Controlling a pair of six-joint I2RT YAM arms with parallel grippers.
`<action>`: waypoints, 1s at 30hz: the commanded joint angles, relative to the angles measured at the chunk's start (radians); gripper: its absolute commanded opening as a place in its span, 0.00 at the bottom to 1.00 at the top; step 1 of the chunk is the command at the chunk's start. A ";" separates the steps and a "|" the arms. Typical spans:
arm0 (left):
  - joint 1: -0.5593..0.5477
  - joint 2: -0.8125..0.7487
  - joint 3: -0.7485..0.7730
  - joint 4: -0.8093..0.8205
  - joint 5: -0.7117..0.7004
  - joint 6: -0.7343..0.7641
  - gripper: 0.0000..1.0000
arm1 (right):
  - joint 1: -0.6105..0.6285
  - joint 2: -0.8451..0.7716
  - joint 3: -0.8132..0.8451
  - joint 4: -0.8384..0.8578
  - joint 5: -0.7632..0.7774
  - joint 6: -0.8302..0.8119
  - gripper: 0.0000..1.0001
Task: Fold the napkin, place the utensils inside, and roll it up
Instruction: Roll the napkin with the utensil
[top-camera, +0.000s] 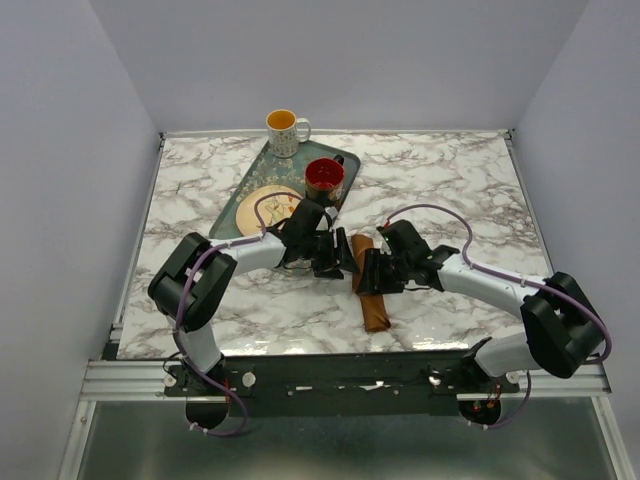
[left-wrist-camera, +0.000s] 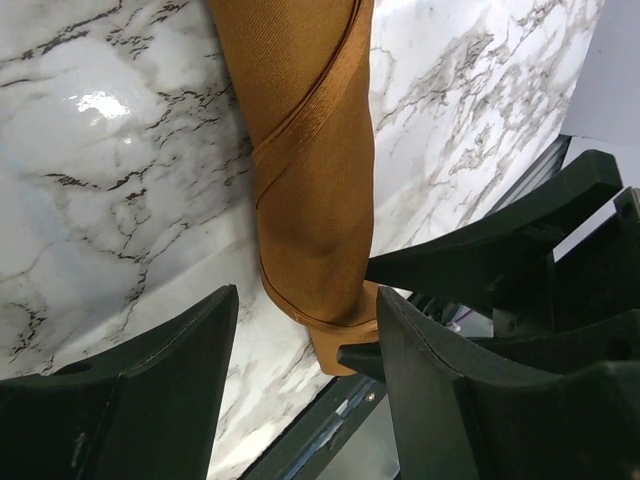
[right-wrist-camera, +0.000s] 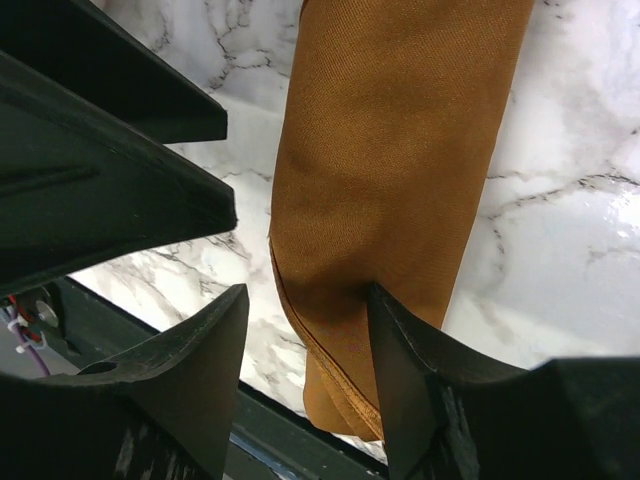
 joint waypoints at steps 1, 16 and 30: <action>-0.006 0.011 0.024 -0.039 0.008 0.048 0.65 | 0.009 0.006 0.034 0.022 -0.019 0.022 0.60; -0.014 0.031 0.006 0.008 0.000 0.001 0.15 | 0.008 0.001 0.027 0.011 -0.001 0.016 0.63; -0.051 0.157 0.060 0.013 -0.015 -0.013 0.10 | 0.009 0.023 0.047 0.014 -0.013 0.019 0.63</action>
